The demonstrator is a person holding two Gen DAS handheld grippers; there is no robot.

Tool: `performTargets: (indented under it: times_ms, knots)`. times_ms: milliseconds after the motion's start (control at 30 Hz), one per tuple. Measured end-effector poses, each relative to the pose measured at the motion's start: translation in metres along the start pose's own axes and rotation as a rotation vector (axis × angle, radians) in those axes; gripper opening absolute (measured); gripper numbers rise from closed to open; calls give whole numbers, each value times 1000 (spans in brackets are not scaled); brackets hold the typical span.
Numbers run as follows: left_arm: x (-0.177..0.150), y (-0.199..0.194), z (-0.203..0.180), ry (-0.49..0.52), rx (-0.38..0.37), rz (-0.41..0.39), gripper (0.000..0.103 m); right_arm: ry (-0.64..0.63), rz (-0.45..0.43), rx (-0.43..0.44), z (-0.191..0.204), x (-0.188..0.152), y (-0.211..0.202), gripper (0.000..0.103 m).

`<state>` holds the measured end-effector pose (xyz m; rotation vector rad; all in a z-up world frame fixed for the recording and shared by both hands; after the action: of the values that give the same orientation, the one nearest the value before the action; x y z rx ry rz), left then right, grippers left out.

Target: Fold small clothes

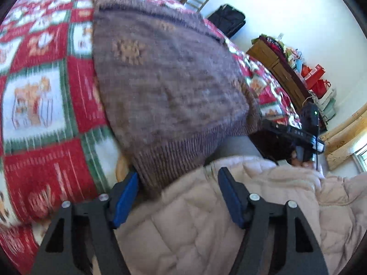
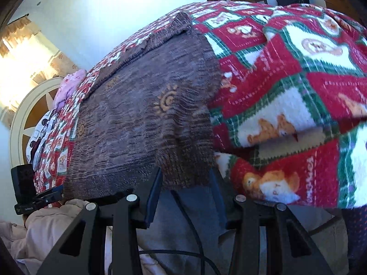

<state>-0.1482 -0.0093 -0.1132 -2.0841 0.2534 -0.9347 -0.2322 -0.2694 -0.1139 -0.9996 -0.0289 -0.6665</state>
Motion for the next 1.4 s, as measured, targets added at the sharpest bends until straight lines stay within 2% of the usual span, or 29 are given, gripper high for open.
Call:
performTargets:
  times_ms: [67, 167, 233, 367, 467, 600, 700, 767, 867, 967, 1000, 1033, 1067, 1100, 1133, 1233, 1400]
  knots:
    - [-7, -1, 1, -23, -15, 7, 71, 6, 3, -12, -4, -2, 3, 44]
    - [-6, -3, 10, -83, -37, -23, 71, 51, 16, 24, -8, -3, 8, 59]
    - [-5, -2, 13, -104, -44, -34, 71, 80, 11, 67, -6, -1, 10, 60]
    - [-1, -4, 11, -105, -74, -59, 74, 64, -7, 44, -9, 5, 17, 60]
    - [-1, -2, 10, -95, -72, -54, 74, 98, -9, 70, -12, 11, 21, 60]
    - [0, -9, 8, -95, -113, -92, 74, 194, 1, 170, -20, 17, 17, 60]
    - [4, -11, 5, -87, -169, -116, 81, 254, -3, 229, -28, 21, 13, 60]
    - [6, -10, 5, -89, -185, -121, 81, 233, -18, 220, -27, 21, 13, 60]
    - [10, -8, 7, -102, -184, -126, 80, 160, 5, 152, -19, 16, 27, 60]
    - [11, -8, 6, -93, -165, -125, 73, 97, 73, 143, -5, 6, 42, 60]
    - [10, -9, 7, -92, -152, -123, 67, 82, 80, 139, -3, 5, 46, 53]
    - [10, -7, 9, -96, -144, -121, 57, 66, 83, 136, 1, 3, 49, 43]
    - [9, -5, 10, -102, -138, -116, 50, 64, 88, 140, 2, 2, 51, 15]
    - [8, -3, 12, -110, -131, -103, 35, 72, 94, 150, 3, 1, 50, 11]
    - [6, 1, 14, -118, -119, -81, 21, 72, 92, 162, 5, 2, 47, 11]
    - [1, 8, 18, -127, -85, -39, 7, 47, 77, 205, 13, 6, 32, 10]
    - [11, -7, 8, -56, -15, -83, 5, 41, 32, 301, 33, 20, -5, 10]
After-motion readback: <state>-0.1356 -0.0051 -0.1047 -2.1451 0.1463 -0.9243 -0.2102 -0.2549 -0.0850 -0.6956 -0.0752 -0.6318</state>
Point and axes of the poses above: each gripper's, at about its wrist camera, not at the fingertips, and y roughly the way its jaws point, z to its left, x to its top, the point moved 8 cm from there along y, roughly the way its jaws point, and after that the axes turned 15 degrees about y, right-handed, at the moved point
